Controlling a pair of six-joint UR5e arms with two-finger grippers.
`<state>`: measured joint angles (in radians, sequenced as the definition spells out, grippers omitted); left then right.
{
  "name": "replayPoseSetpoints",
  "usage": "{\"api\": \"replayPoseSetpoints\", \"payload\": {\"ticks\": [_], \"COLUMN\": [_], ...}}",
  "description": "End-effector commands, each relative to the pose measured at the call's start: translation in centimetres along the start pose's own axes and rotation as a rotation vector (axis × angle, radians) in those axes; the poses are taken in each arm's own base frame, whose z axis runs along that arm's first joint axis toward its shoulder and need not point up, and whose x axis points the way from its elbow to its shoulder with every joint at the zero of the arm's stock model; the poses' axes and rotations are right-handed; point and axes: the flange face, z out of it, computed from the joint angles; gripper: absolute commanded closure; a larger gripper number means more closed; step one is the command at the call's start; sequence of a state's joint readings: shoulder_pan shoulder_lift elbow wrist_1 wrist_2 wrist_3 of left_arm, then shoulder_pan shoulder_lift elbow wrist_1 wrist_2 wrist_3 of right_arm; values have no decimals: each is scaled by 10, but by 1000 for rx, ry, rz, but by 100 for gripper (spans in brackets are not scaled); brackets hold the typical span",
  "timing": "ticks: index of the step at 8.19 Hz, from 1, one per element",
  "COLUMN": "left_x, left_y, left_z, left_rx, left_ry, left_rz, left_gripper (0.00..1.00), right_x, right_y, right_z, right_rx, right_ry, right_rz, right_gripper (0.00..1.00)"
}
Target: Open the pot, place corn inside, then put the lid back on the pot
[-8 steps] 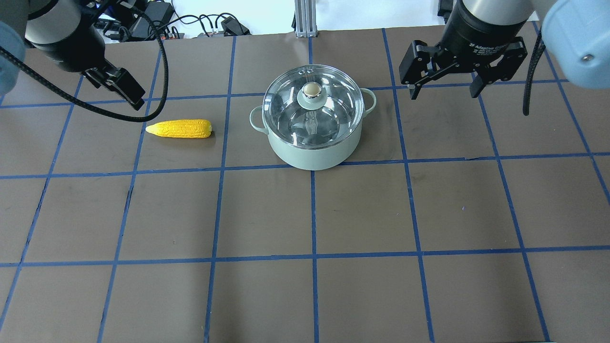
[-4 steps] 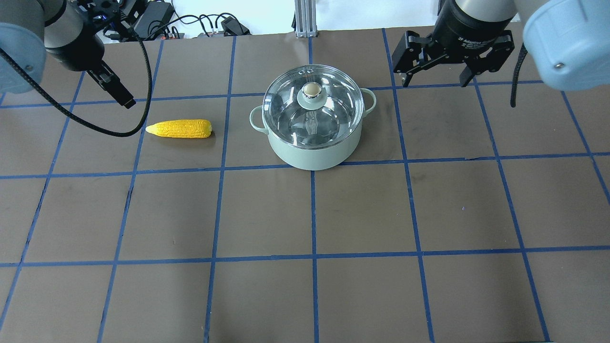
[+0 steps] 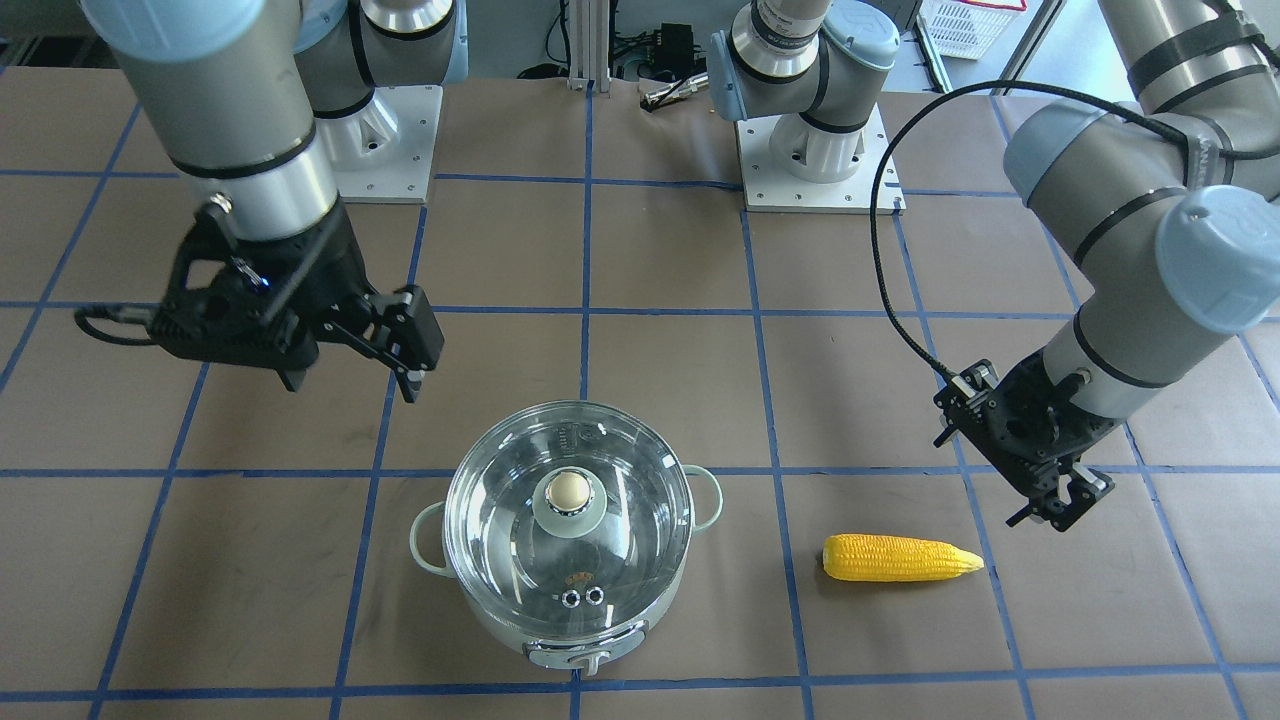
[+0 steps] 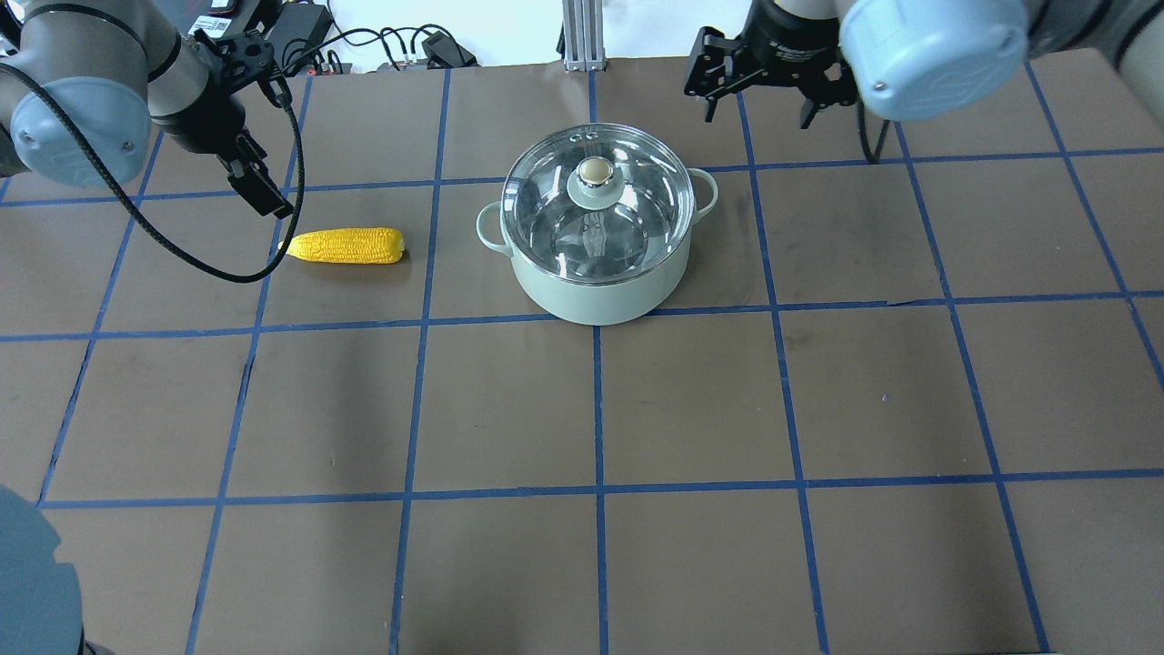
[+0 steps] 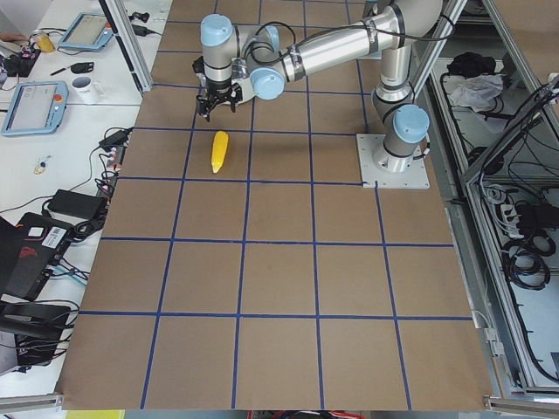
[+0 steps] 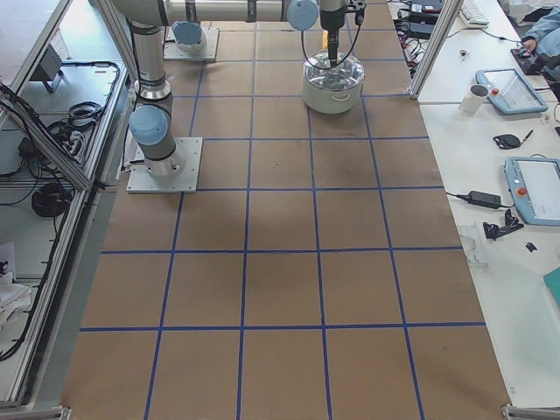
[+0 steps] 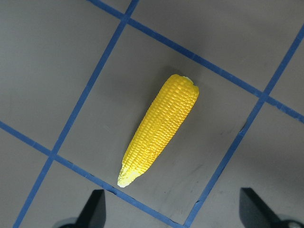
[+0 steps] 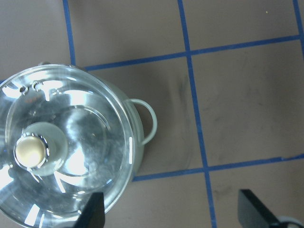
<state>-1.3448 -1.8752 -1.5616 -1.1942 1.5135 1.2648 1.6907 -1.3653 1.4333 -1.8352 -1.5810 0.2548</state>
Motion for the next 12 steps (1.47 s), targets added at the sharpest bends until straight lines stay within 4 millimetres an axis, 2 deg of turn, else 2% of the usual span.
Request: {"api": "replayPoseSetpoints", "payload": {"ticks": [1,2,3,4,7,10,12], "left_x": [-22,-27,-28,-30,-43,-43,-44], "left_y": [13,19,19,19,17,15,16], "left_z": [57,74,82,99,131,138,154], "left_rx": [24,34,63,62,76,104,104], "left_ry": [88,117,136,162,131,139,157], "left_rz": [85,96,123,134,194,255,286], "left_gripper": [0,0,0,0,0,0,0], "right_x": [-98,-115,-131,-141,-144,-146,-146], "right_y": [-15,-10,0,3,4,2,2], "right_z": [79,86,97,105,122,132,137], "right_rx": [64,75,66,72,64,66,59], "right_ry": [-4,-21,-22,-25,-27,-29,-27], "right_rz": [44,70,46,25,-17,-31,-34], "right_gripper": [0,0,0,0,1,6,12]}}
